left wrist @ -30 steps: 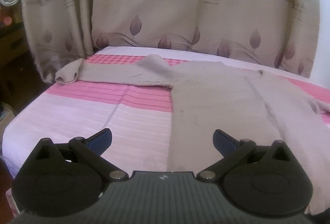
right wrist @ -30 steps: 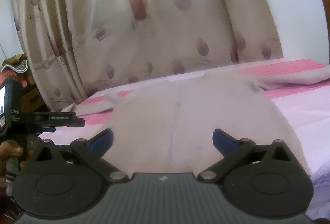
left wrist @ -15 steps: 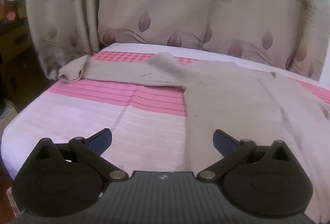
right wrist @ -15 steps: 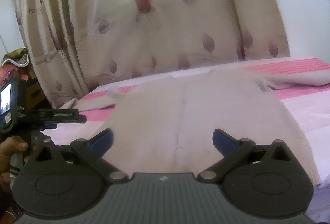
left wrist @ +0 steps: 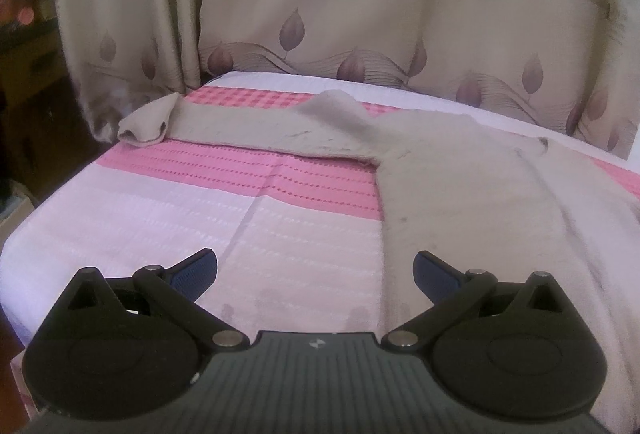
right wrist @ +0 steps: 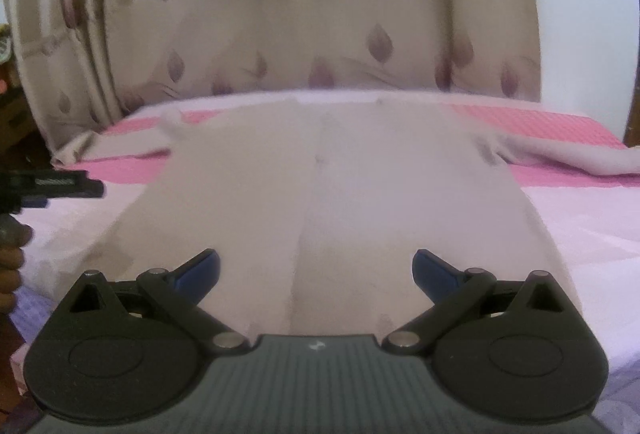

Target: Fold small clothes

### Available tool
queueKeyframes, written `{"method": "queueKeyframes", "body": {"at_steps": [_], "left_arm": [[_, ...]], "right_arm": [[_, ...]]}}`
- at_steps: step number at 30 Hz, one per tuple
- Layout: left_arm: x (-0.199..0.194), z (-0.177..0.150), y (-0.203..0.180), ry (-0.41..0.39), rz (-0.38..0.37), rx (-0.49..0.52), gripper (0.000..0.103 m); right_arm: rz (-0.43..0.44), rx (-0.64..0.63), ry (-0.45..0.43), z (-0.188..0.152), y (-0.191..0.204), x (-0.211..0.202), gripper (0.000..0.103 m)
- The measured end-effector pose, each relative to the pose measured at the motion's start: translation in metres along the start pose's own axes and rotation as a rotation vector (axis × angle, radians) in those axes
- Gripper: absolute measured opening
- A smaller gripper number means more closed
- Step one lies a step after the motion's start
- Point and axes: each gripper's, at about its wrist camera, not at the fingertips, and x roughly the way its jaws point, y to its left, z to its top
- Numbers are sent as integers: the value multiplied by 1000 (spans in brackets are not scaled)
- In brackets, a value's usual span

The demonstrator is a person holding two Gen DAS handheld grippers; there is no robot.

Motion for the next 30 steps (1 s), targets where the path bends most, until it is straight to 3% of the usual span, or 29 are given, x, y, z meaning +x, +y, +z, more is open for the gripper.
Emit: {"method": "queueKeyframes", "body": {"at_steps": [18,27,30], "left_arm": [[22,12,13,-23,7,18,103],[61,28,32,-15,17,8,98],[79,35,47,-3,29,-26,92]], "right_arm": [[-73,-43,76,5,2,23,103],[-40,-28,88,7,0,28,103],[-28,-24,98,8,1,30,103]]}}
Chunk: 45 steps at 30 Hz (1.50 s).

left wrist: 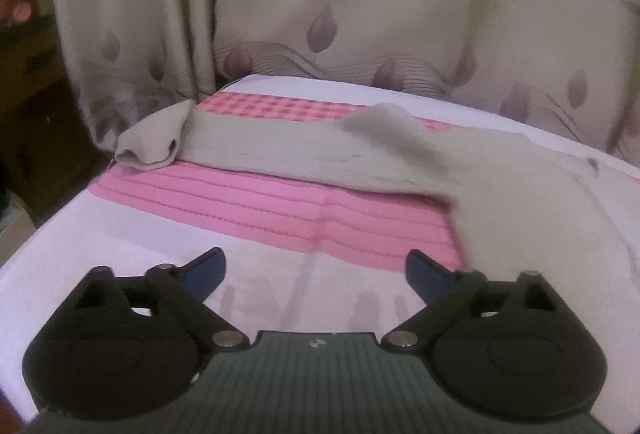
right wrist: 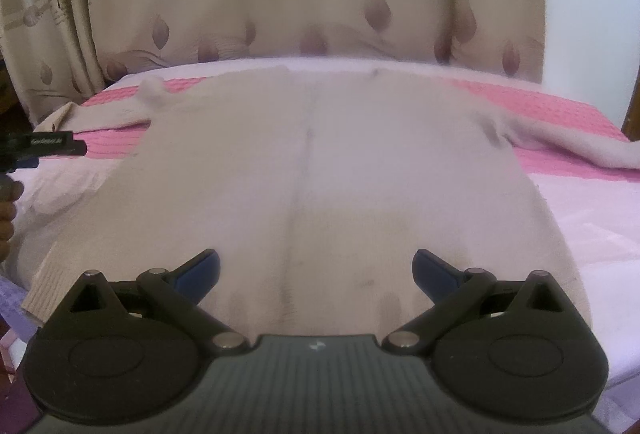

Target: Fold small clothes

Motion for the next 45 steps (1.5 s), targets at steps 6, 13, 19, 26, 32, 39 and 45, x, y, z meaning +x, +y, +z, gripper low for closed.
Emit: {"method": "queueKeyframes", "body": {"at_steps": [6,13,19,26,32,39,45], "left_arm": [[50,25,40,57,51,-58,84],[115,76,113,96,217,-97,81],[126,112,203,78,424,-303,72],[92,102,202,40,416,-230,73],[39,62,107,-52,200,-75,89],[25,19,24,-44,39,-76,89],[32,9,14,-21,87,-115,90]], "right_arm": [[8,-3,11,0,3,3,103],[12,30,42,-1,1,8,103],[-3,47,66,-3,-5,15,103],[21,80,61,-4,-11,20,103],[-10,209,-57,3,-53,3,103],[-109,444,-169,6,-188,-19,101],[-172,615,-178,20,-326,-11,66]]}}
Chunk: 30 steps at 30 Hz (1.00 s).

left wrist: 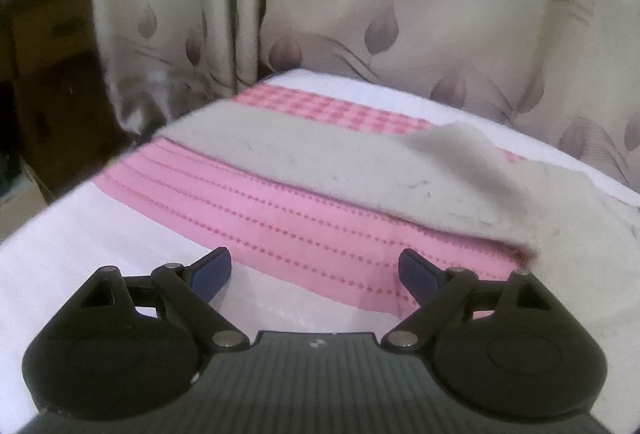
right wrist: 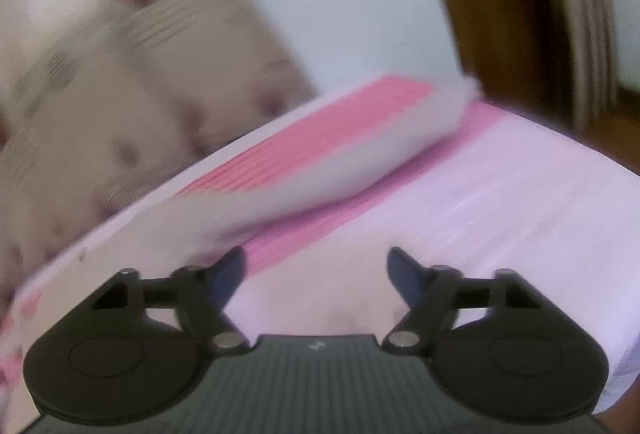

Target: Fold small clothes

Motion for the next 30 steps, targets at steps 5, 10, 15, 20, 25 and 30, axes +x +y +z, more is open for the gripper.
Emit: {"method": "queueKeyframes", "body": {"at_steps": [5,10,15,20,25,30], "left_arm": [[0,1,2,14,38,2,94],[4,1,-1,24,91,25,94],[7,2,-10,36,144,87,96],[6,1,-16,32,169,128,99],[7,3,-17,34,174,129,100],[7,3,-17,34,170,126,100]], "right_arm": [[-30,162,5,43,-67,47,58],[-25,255,-23,65,-103,86,58],[-9,326,-1,89,-124,119,11],[11,221,-39,113,-96,125,6],[42,255,-165,147,-70,124,6],[16,317,-190,156,-88,131,7]]}}
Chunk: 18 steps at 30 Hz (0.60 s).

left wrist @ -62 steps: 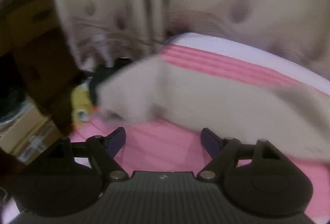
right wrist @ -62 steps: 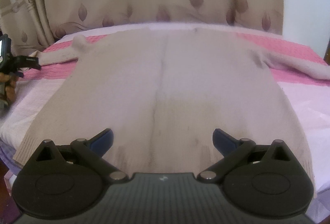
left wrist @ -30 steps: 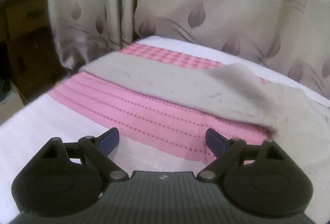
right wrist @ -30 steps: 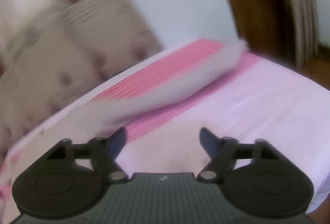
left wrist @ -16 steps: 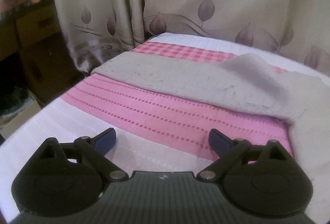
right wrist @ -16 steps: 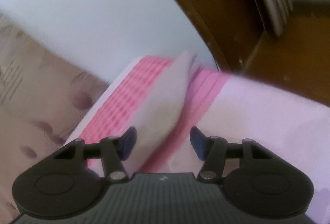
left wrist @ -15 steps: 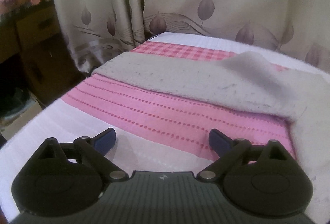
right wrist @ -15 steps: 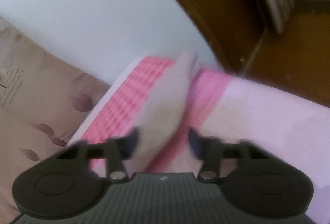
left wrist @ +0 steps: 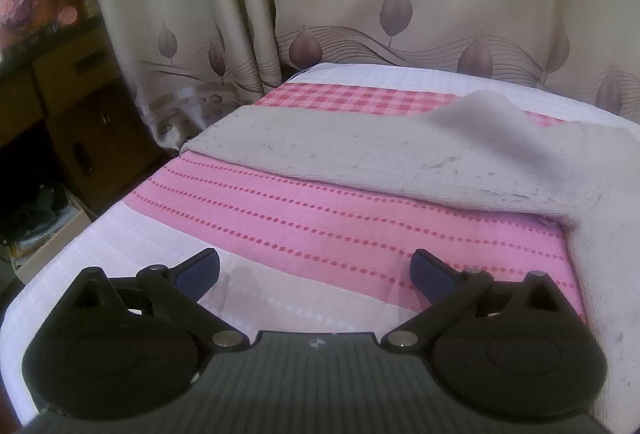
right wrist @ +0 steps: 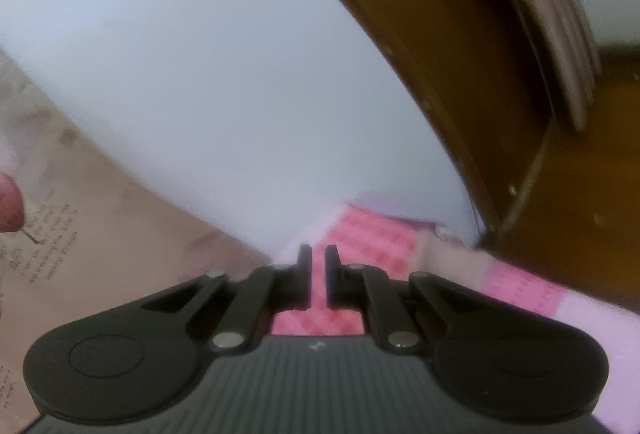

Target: Fold small clothes

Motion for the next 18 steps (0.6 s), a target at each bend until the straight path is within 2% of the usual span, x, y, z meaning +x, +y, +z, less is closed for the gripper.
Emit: {"method": "queueKeyframes", "body": {"at_steps": [2,5,8,10,12,15,17,18], "left_arm": [[1,0,1,3,-6,-6,100],[2,0,1,6,-15,-15,101],[2,0,2,7,-12,-13,102],[2,0,1,6,-4,-6,103],[2,0,0,5,4,2,103],[1,0,-3,4,13,11,103],[1,0,-3,3,17,16,103],[1,0,-3,2,19,17,103]], "right_arm": [[-16,-19,23,-7,-15,-5,7],[-100,-126,25,-23,-39,-18,7],[-133,-106,92,-34,-67,-25,8],[-83,-113,128,-39,-70,-23,8],[-25,-158,165,-44,-55,-21,8],[51,-224,315,-59,-16,9,8],[75,-248,326,-64,9,26,8],[101,-216,285,-60,16,32,8]]}}
